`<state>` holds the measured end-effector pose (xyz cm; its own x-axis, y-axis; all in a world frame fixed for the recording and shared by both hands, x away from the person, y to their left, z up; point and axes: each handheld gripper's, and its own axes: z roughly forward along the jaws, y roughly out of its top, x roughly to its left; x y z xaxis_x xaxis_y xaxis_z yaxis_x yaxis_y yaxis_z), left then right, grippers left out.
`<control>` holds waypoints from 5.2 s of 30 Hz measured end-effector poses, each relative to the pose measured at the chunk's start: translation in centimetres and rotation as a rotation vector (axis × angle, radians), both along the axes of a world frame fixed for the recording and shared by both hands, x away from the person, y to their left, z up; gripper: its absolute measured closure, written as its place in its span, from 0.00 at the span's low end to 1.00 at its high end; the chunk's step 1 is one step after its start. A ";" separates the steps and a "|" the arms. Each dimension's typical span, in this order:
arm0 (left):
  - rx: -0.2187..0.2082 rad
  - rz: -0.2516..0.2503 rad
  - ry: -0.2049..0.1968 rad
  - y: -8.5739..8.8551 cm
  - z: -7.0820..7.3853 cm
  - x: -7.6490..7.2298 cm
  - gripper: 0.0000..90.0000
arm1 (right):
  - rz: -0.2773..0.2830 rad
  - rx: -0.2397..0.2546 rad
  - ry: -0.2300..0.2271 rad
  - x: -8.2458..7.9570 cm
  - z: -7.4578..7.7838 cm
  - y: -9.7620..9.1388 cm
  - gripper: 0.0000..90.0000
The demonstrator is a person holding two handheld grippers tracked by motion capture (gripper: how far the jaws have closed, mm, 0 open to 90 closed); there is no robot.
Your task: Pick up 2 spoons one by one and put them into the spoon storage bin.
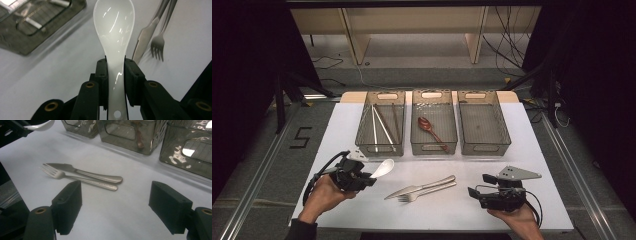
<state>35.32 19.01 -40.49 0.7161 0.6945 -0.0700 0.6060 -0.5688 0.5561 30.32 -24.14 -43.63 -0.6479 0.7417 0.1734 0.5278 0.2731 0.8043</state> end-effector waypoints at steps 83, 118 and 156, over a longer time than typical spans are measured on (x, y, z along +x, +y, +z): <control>-0.132 0.036 -0.082 -14.6 1.3 16.3 0.82 | 0.012 0.029 -0.005 -0.1 0.1 -0.4 0.30; -0.174 0.048 -0.053 -14.4 2.4 15.6 0.32 | 0.014 0.031 -0.004 -0.1 0.1 -0.3 0.30; -0.359 0.128 -0.181 -1.9 0.3 2.8 0.19 | 0.069 -0.008 -0.017 0.6 0.8 1.4 0.30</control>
<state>38.10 17.14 -40.14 0.6487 0.7331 -0.2043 0.5333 -0.2464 0.8092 30.94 -22.77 -42.87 -0.7002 0.6966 0.1564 0.4940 0.3146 0.8105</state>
